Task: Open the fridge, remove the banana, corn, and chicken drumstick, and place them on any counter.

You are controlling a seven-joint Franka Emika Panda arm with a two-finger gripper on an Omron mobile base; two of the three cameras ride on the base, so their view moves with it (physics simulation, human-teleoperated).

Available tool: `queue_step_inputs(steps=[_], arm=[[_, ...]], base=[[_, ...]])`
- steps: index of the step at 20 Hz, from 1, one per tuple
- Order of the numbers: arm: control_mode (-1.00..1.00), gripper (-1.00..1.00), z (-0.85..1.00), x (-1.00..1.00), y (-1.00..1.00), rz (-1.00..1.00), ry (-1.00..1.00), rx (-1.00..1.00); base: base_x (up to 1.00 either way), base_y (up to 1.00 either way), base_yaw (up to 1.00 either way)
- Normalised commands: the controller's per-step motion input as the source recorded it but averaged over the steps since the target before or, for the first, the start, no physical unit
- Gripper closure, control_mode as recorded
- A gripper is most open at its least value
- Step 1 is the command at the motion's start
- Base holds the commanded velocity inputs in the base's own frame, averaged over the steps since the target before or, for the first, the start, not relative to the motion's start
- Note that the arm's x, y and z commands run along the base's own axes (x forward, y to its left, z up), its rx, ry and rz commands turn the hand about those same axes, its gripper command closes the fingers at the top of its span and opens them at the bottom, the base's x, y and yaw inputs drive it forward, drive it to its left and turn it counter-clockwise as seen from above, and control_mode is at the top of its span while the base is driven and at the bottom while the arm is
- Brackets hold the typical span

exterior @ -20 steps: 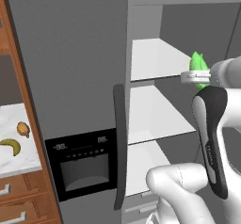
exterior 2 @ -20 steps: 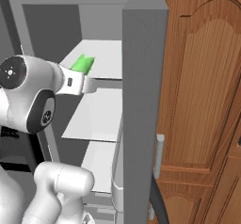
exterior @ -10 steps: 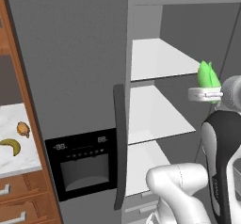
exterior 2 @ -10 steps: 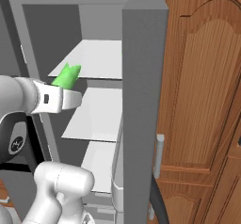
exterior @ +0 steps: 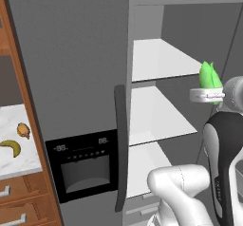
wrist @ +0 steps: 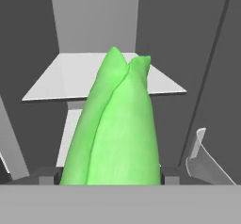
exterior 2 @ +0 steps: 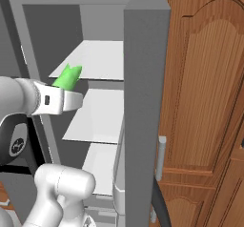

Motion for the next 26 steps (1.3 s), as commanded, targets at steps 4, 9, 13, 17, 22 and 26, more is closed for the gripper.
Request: queue_step_inputs(steps=[4, 9, 13, 17, 22, 26], arm=[[1.00, 1.00, 0.00, 0.00, 0.00, 0.00, 0.00, 0.00], [1.00, 1.00, 0.00, 0.00, 0.00, 0.00, 0.00, 0.00], [1.00, 1.00, 0.00, 0.00, 0.00, 0.00, 0.00, 0.00], [1.00, 1.00, 0.00, 0.00, 0.00, 0.00, 0.00, 0.00], [1.00, 1.00, 0.00, 0.00, 0.00, 0.00, 0.00, 0.00], [1.00, 1.00, 0.00, 0.00, 0.00, 0.00, 0.00, 0.00]], base=[[-0.23, 0.16, 0.01], [-0.52, 0.33, 0.04], [-0.30, 0.43, 0.09], [-0.15, 0.61, 0.13], [-0.08, 0.90, 0.14], [-0.05, 1.00, 0.15]])
